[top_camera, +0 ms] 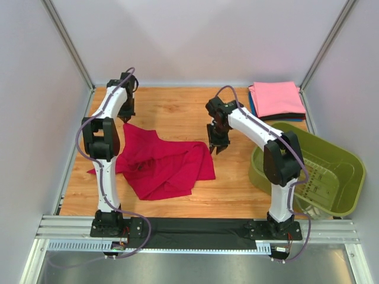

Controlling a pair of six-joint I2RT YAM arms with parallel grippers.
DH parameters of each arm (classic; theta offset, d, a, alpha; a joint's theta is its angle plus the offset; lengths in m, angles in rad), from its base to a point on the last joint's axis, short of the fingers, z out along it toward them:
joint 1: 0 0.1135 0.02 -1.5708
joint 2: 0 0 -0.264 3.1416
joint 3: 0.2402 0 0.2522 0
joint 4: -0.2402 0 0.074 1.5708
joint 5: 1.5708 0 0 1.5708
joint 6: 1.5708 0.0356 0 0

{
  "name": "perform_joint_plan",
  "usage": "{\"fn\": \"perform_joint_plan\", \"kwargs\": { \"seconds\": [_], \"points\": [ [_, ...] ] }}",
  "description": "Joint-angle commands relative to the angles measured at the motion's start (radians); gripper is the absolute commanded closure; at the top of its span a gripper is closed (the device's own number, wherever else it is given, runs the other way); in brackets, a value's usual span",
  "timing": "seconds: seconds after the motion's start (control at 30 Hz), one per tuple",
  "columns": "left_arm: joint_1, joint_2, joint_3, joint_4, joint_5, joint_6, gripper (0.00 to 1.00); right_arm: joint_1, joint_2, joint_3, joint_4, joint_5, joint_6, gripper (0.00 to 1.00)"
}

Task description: Fold and stack the t-shirts

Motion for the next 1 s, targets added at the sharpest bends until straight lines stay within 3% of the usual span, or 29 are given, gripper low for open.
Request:
{"fn": "perform_joint_plan", "kwargs": {
  "seconds": [0.0,0.3,0.97],
  "points": [
    [0.030,-0.066,0.003,-0.037,-0.049,-0.020,1.00,0.016,-0.108,-0.160,0.090,-0.035,0.044,0.68],
    [0.040,-0.069,0.023,-0.036,-0.002,-0.026,1.00,0.044,-0.112,-0.360,0.282,-0.079,0.064,0.68],
    [0.040,-0.089,0.006,-0.040,0.017,-0.055,1.00,0.049,-0.056,-0.472,0.350,-0.045,0.095,0.71]
  ]
}}
